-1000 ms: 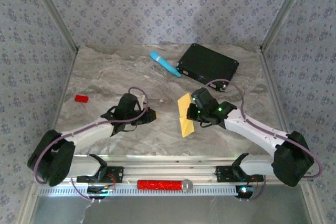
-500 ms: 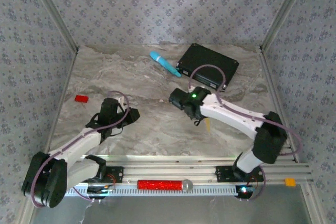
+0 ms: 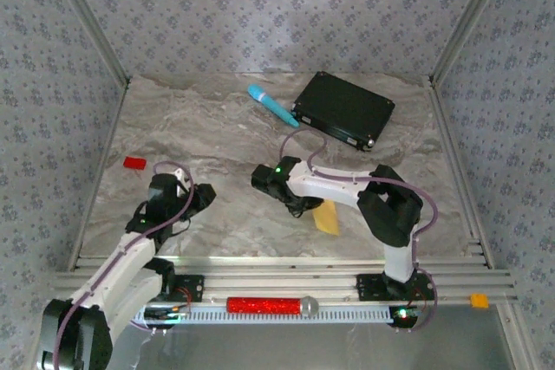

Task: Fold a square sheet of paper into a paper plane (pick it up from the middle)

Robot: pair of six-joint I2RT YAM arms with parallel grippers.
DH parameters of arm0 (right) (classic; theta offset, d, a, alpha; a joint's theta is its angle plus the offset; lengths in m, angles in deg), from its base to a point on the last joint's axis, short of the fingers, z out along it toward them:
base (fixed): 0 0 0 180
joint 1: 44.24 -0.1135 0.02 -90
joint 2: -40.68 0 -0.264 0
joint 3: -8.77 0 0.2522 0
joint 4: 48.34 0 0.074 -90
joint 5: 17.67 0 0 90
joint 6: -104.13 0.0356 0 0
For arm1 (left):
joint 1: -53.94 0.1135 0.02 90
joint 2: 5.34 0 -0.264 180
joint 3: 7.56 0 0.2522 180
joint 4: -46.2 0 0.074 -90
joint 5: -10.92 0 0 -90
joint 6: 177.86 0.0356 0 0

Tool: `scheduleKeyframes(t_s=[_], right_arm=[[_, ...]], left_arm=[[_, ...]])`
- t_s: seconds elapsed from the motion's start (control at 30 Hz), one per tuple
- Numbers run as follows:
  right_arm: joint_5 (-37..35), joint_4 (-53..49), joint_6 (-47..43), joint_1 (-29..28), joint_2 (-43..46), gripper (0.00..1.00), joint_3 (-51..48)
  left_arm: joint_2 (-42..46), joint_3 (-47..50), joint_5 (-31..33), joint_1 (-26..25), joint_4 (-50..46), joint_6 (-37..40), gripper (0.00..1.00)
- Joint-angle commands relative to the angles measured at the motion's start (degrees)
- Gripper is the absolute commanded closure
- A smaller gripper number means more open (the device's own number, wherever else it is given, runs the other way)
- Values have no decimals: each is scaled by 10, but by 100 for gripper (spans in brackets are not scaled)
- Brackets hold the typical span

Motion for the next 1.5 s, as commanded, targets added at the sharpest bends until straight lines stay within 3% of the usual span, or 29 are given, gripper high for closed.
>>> scheduleKeyframes(t_s=[0.0, 0.23, 0.4, 0.57, 0.73, 0.87, 1.17, 1.47], right_arm=[[99, 95, -20, 0, -6, 83, 17], [210, 199, -29, 19, 14, 79, -12], [322, 326, -45, 50, 51, 59, -75], [340, 354, -40, 54, 89, 56, -103], [370, 456, -1, 85, 175, 57, -214], [379, 508, 25, 129, 236, 59, -299], [427, 601, 75, 210, 332, 76, -449], [497, 641, 63, 235, 330, 79, -477]], left_arm=[[16, 5, -6, 3, -15, -17, 76], [8, 1, -32, 3, -12, -25, 74], [-17, -4, -54, 3, 2, -27, 72], [-72, -12, -95, 3, 34, -22, 71], [-154, -39, -142, -7, 69, -18, 71], [-208, -71, -142, -44, 87, -17, 70], [-323, -129, -130, -140, 144, -47, 70], [-428, -162, -146, -187, 163, -80, 67]])
